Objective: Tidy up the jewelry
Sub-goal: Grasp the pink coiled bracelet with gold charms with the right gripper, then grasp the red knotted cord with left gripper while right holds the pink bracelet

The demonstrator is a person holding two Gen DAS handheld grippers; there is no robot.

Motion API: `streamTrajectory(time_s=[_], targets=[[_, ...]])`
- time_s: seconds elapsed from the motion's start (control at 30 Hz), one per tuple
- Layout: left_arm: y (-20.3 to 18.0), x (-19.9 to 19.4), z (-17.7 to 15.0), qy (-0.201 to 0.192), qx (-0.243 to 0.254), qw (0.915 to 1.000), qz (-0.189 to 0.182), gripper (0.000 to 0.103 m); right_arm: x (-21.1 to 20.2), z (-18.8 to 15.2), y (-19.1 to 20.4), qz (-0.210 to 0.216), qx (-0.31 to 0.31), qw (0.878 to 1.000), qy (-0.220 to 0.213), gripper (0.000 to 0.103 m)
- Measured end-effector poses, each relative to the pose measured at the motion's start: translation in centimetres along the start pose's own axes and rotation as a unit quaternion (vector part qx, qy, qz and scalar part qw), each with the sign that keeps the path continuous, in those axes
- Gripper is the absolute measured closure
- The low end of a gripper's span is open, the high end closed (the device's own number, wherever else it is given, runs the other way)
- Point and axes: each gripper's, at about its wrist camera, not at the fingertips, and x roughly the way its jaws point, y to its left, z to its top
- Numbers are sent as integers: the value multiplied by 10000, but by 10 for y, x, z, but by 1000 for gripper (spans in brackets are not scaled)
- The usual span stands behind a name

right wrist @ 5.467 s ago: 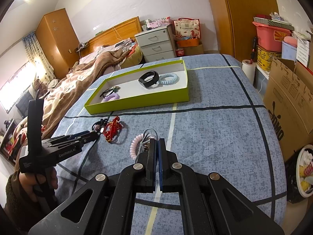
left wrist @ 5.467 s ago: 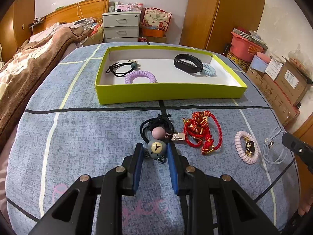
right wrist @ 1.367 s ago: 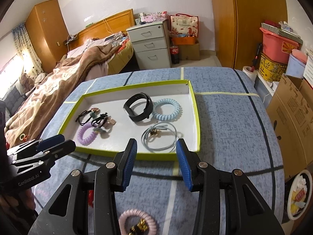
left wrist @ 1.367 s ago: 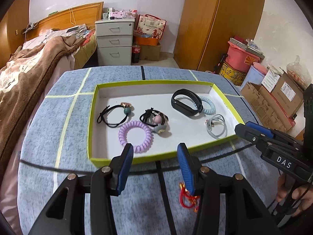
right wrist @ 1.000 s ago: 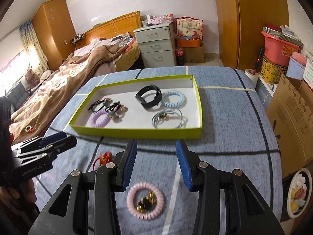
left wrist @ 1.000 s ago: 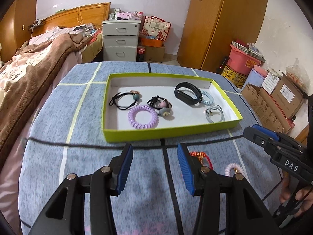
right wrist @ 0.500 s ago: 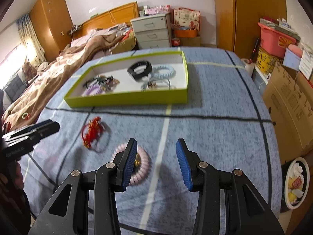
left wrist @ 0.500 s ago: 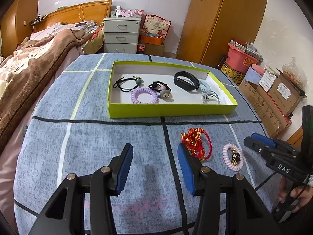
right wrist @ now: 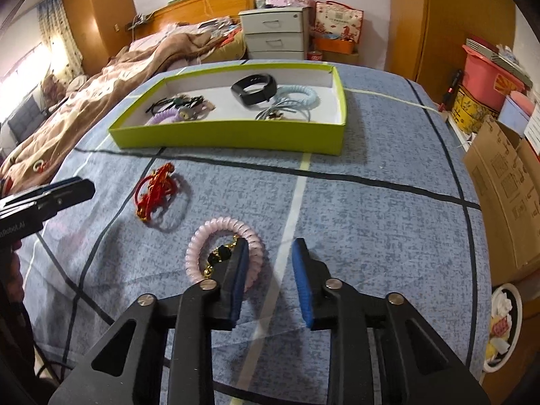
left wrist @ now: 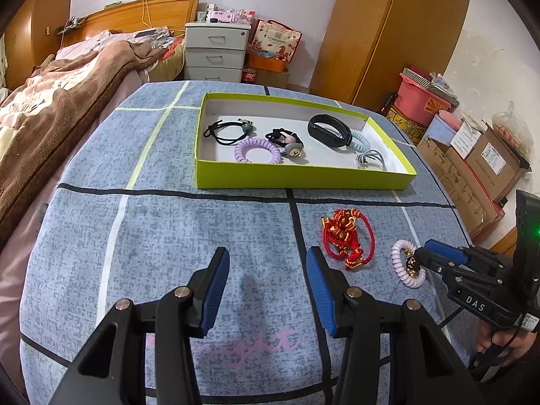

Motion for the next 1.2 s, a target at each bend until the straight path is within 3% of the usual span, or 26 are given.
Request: streamTrajectory(time_s=[0.23,0.43,0.77,1.2], targets=[[-1,2,-1,47,0,10000,-37,54,1,-2,5,57,-111,9999,59,93],[-3,5,0,108,3,9998,-164,54,-1,-1,0,183,17,9998,14,94],[-19,9,2,155,146,9988,-434,54,-24,4,-17,572,577,9953,-531,94],[-68,25,20,192,720,9962,-451,54,-30,0,-24,568,732,9936,-652,94]])
